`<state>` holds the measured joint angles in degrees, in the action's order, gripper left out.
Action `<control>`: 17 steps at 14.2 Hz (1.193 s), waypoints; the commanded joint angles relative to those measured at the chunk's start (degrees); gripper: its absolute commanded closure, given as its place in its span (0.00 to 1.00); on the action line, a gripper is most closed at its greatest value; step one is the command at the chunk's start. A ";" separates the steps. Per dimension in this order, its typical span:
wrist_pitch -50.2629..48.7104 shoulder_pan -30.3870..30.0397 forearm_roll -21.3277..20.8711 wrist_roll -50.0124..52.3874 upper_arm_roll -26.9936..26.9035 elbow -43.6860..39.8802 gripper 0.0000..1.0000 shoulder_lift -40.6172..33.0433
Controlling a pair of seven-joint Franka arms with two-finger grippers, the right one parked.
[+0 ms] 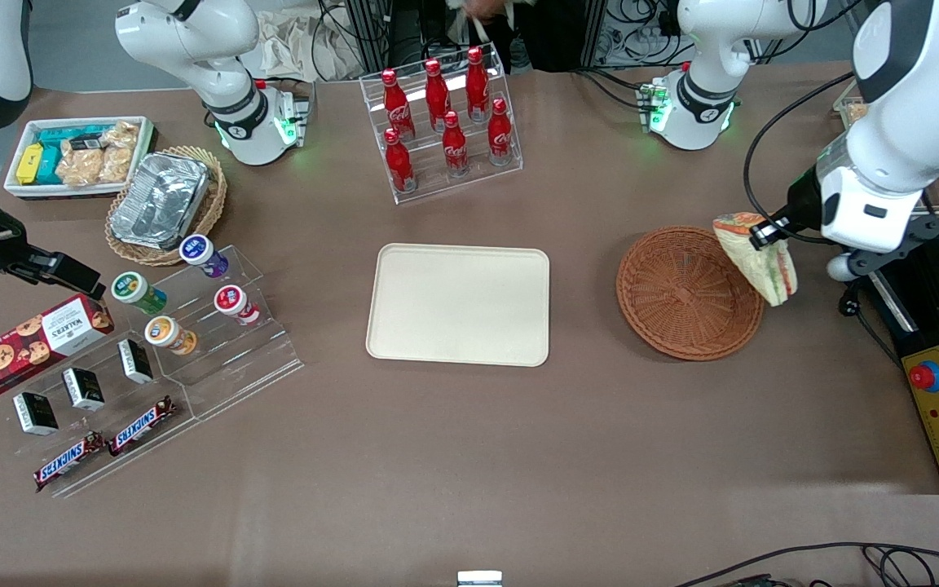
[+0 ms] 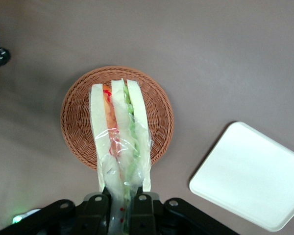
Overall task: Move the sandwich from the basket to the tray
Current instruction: 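Lift the sandwich out of the basket with the left gripper, then carry the sandwich toward the cream tray with the left gripper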
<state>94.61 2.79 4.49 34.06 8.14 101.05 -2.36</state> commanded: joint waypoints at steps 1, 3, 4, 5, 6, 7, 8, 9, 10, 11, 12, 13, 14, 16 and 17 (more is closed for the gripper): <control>-1.62 2.74 -2.55 -5.13 0.30 -1.73 1.00 0.95; -1.62 3.01 -2.47 -5.49 1.00 -1.99 1.00 0.60; -1.53 3.27 -2.56 -5.75 2.48 -2.00 1.00 0.60; -1.53 3.36 -2.56 -5.93 4.23 -1.91 1.00 0.86; -1.18 3.36 -2.30 -5.76 5.99 -1.73 1.00 1.30; -0.92 3.36 -1.51 -5.32 7.75 -1.73 1.00 2.61; -0.13 3.63 -1.33 -5.06 9.94 -1.65 1.00 3.84; 1.88 4.76 -1.15 -4.79 11.53 -1.56 1.00 5.07; 4.42 5.90 -0.46 -4.01 11.72 -1.30 1.00 6.21; 6.62 7.83 0.86 -3.39 11.72 -1.03 1.00 7.44; 8.90 9.76 0.52 -3.38 11.64 -0.77 1.00 9.28; 11.36 11.52 0.26 -3.47 11.64 -0.68 1.00 11.22; 13.74 13.02 0.08 -3.56 11.64 -0.68 1.00 13.32; 18.66 15.22 -0.01 -4.08 11.64 -0.59 1.00 16.93; 21.29 16.27 0.08 -4.17 11.64 -0.24 1.00 18.69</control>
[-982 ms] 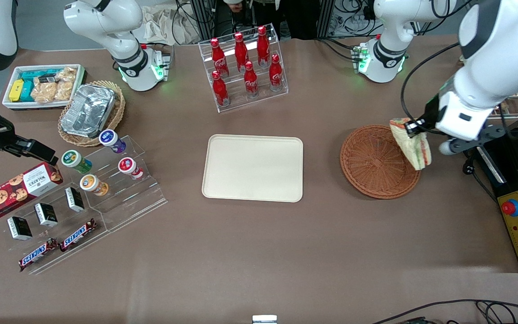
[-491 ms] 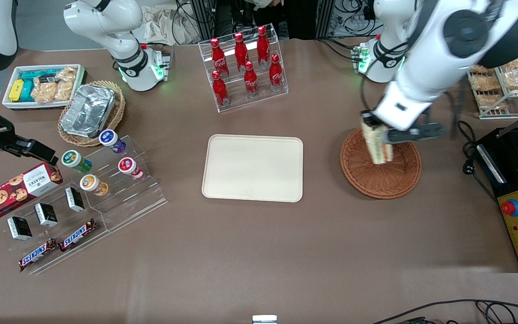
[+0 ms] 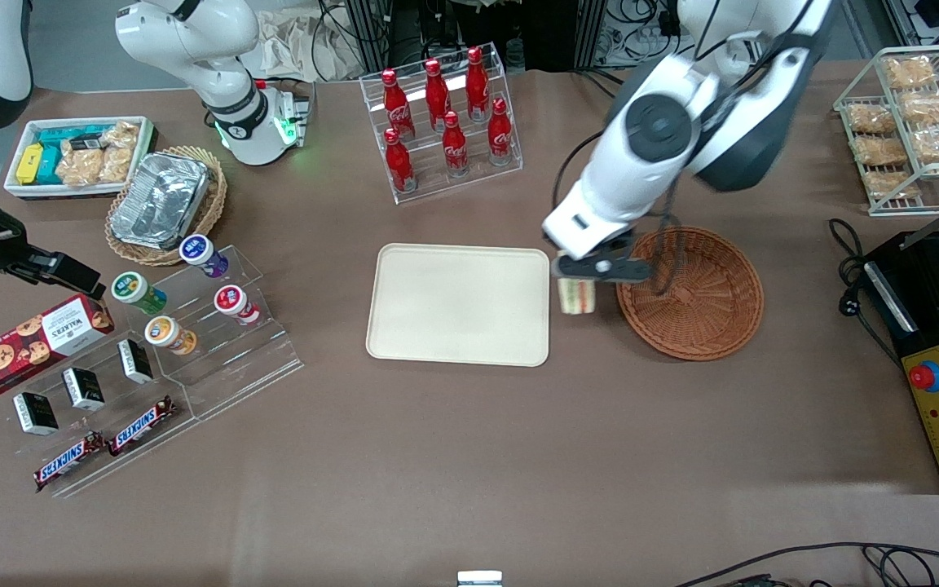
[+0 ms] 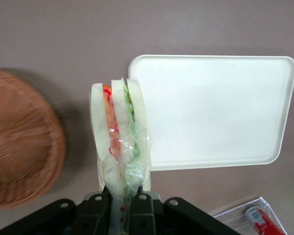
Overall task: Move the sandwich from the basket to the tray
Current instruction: 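Carry the sandwich toward the cream tray with the left gripper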
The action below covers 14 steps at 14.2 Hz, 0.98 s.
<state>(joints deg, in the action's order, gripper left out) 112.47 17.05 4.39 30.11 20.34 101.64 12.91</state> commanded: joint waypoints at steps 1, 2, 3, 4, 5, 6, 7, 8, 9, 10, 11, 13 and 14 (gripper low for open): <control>6.16 2.97 0.09 -0.32 -0.57 -0.48 1.00 4.91; 8.88 4.12 -0.52 -0.32 -0.74 0.13 1.00 6.49; 11.26 4.82 -2.26 0.12 -0.83 0.49 1.00 8.25; 13.11 5.27 -4.46 0.47 -0.83 0.66 1.00 10.18; 14.87 5.53 -5.70 0.65 -0.74 0.67 1.00 12.12; 16.54 5.71 -5.80 0.56 -0.74 0.67 1.00 13.87; 17.69 6.06 -5.88 0.48 -0.74 0.75 1.00 15.02; 18.40 6.84 -6.41 0.56 -0.83 0.75 1.00 16.17; 18.67 7.20 -7.46 0.65 -0.92 0.75 1.00 17.13; 19.02 7.20 -8.68 0.65 -0.83 0.67 0.99 18.28; 19.54 7.20 -9.92 1.00 -0.92 0.75 0.99 19.16; 19.90 7.20 -11.50 2.49 -0.92 0.75 0.57 19.95; 19.90 7.20 -12.21 2.67 -0.92 0.75 0.18 19.87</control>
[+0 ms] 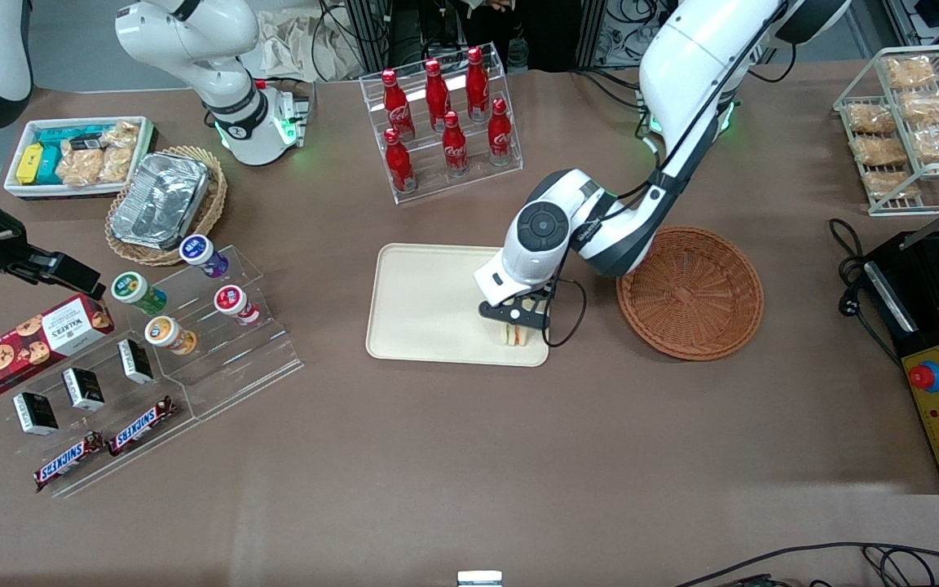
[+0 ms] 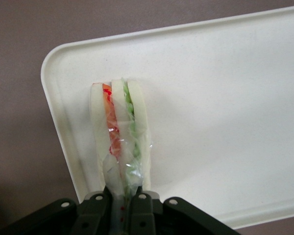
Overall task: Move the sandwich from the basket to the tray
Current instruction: 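Lower the sandwich onto the tray and open the left gripper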
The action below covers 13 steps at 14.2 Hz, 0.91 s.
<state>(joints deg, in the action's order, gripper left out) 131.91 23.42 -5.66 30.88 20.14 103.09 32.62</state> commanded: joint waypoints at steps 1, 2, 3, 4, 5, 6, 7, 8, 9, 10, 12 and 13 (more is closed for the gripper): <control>0.37 0.84 -2.51 2.34 -0.71 -0.61 0.01 -0.10; 0.19 0.84 -2.60 4.34 -0.80 -0.35 0.01 -0.71; -0.07 0.49 -2.52 7.67 -0.89 -0.17 0.01 -1.59; -0.68 -0.13 -2.52 11.88 -1.24 -0.26 0.01 -2.82; -2.87 -0.48 -2.52 13.14 -1.50 -0.26 0.01 -4.66; -5.85 -0.66 -2.52 13.15 -1.59 -0.52 0.01 -6.59; -8.92 -0.83 -2.52 13.07 -1.94 -0.70 0.01 -8.70; -11.74 -1.62 -2.52 13.07 -2.38 -0.61 0.01 -10.72; -14.03 -2.58 -2.52 12.98 -2.38 -0.70 0.01 -12.48; -15.79 -4.42 -2.43 12.80 -2.38 -0.70 0.01 -13.72; -18.08 -7.24 -2.60 12.71 -2.38 -0.78 0.01 -15.74; -20.18 -7.77 -3.91 9.76 -2.56 -0.61 0.01 -17.66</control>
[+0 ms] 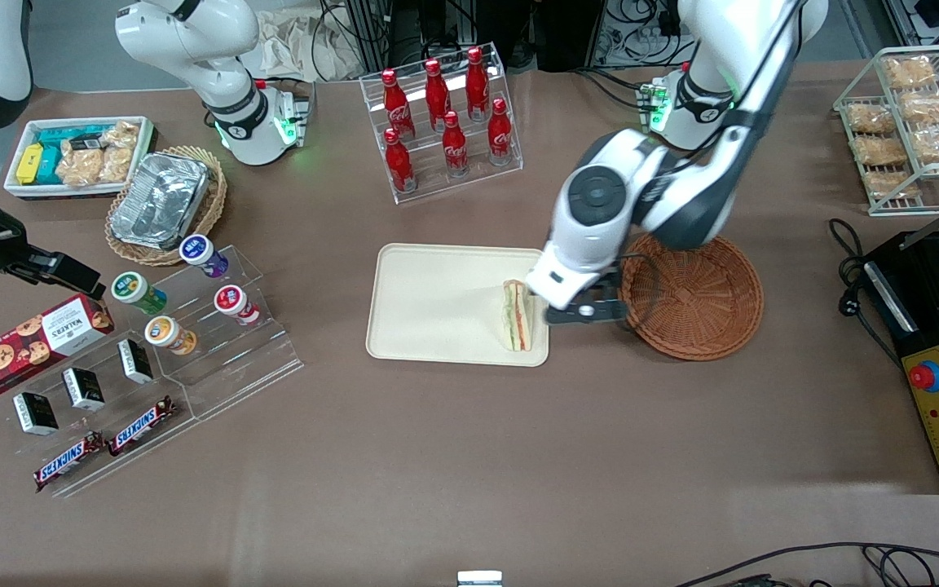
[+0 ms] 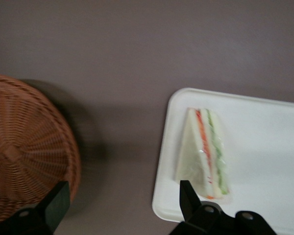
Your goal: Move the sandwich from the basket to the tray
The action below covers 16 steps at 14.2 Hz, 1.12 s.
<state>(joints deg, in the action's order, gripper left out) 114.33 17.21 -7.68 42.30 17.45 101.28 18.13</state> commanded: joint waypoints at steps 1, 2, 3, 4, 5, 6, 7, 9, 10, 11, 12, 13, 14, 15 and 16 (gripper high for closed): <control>-5.93 -2.78 -3.03 -3.60 0.13 0.77 0.01 -4.15; -9.53 -4.88 -3.12 -4.58 0.22 -0.02 0.01 -5.38; -11.39 -6.82 -3.04 -5.37 0.22 -0.20 0.01 -6.96; -11.76 -8.58 -3.12 -8.69 0.22 -0.21 0.01 -8.97; -11.93 -9.81 -3.21 -13.51 0.13 -0.03 0.01 -10.73; -12.54 -11.65 -3.30 -17.47 0.04 0.06 0.01 -12.23; -13.33 -13.76 -3.21 -21.08 0.04 -0.03 0.01 -13.73; -14.13 -17.98 -3.13 -28.20 0.13 0.06 0.01 -16.19; -15.35 -20.35 -2.95 -31.97 0.13 0.06 0.01 -17.33; -16.15 -22.37 -2.78 -35.32 0.13 -0.12 0.01 -17.87; -16.24 -24.22 -2.69 -37.79 0.13 -0.20 0.01 -18.65; -16.24 -25.72 -2.34 -39.55 0.13 -0.38 0.01 -19.10; -16.59 -27.04 -2.25 -40.88 0.13 -0.82 0.01 -19.36; -17.46 -28.10 -2.25 -41.85 0.13 -1.43 0.01 -20.15; -19.30 -28.63 -2.16 -42.81 0.22 -1.61 0.01 -20.33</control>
<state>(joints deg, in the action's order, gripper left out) 98.16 -9.73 -10.16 2.04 16.68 100.32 -0.71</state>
